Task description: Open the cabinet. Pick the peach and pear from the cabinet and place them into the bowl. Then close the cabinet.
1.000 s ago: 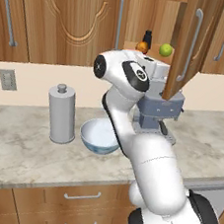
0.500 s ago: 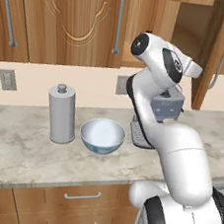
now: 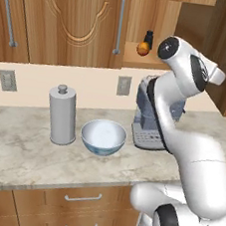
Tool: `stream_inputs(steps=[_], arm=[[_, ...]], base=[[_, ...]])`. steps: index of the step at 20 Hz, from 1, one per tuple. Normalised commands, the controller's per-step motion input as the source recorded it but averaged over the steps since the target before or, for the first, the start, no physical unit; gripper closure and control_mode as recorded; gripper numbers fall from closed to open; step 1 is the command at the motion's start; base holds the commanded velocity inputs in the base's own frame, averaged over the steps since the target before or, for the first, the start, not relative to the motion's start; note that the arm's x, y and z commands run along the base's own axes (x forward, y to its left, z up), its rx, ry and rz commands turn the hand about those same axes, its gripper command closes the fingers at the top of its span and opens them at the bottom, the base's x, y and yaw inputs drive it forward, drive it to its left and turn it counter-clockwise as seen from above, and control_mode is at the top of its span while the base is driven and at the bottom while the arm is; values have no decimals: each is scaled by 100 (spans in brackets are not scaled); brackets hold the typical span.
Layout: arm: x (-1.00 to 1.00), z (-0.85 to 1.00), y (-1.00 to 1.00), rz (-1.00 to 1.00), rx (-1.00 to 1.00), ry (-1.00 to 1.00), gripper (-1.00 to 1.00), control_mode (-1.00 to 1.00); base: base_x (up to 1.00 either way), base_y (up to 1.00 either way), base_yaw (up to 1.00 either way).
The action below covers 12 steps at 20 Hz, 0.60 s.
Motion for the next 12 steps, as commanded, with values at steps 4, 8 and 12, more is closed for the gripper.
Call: stream_inputs(steps=[4, 8, 12], arm=[[-39, -79, 100, 49, -31, -17, -100, -100], [-5, -21, 99, 53, -13, -18, -100, -100], [5, 3, 79, 47, -2, -16, -100, -100]], base=[[0, 0, 0], [0, 0, 0], [0, 0, 0]])
